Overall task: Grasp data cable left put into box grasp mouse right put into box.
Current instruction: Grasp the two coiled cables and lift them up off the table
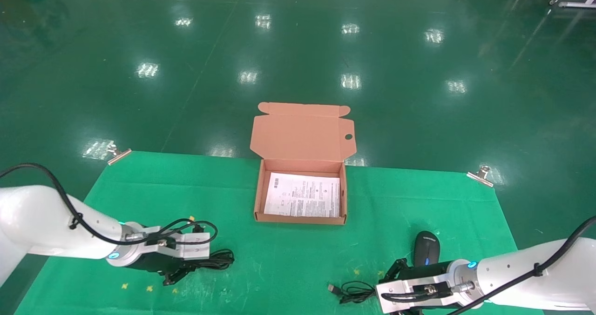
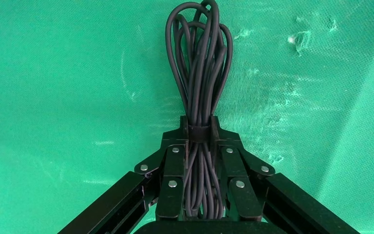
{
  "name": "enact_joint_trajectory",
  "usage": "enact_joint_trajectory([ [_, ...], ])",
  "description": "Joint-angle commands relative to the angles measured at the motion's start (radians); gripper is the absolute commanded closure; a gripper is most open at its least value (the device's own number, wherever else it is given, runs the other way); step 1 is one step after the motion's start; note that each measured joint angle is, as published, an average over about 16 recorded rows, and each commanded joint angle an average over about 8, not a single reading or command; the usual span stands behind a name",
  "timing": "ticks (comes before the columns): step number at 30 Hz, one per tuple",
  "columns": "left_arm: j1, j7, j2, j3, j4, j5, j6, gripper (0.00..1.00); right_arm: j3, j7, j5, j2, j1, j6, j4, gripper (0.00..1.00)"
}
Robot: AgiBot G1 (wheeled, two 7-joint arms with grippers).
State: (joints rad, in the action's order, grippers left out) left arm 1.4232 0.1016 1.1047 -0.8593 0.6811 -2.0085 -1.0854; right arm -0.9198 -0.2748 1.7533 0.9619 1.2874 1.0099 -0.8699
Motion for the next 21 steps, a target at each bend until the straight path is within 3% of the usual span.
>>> enact_joint_trajectory([
  [1,0.000,0.004,0.003,0.000,-0.004,-0.001,0.001,1.00,0.000,0.000,0.000,0.000,0.000,0.000,0.000,1.00],
  [7,0.005,-0.038,-0.048,0.014,0.062,0.030,-0.026,1.00,0.009,0.011,-0.007,-0.015,0.013,0.007,-0.004,1.00],
  [11,0.019,-0.059,-0.105,0.030,0.147,0.054,-0.054,1.00,0.048,0.046,-0.042,-0.074,0.050,0.009,-0.038,1.00],
  [17,0.084,-0.034,-0.169,0.063,0.288,0.060,-0.070,1.00,0.131,0.108,-0.078,-0.183,0.147,-0.020,-0.145,1.00],
  [21,0.134,0.001,-0.179,0.084,0.371,0.052,-0.061,1.00,0.167,0.131,-0.068,-0.193,0.238,-0.043,-0.194,1.00],
])
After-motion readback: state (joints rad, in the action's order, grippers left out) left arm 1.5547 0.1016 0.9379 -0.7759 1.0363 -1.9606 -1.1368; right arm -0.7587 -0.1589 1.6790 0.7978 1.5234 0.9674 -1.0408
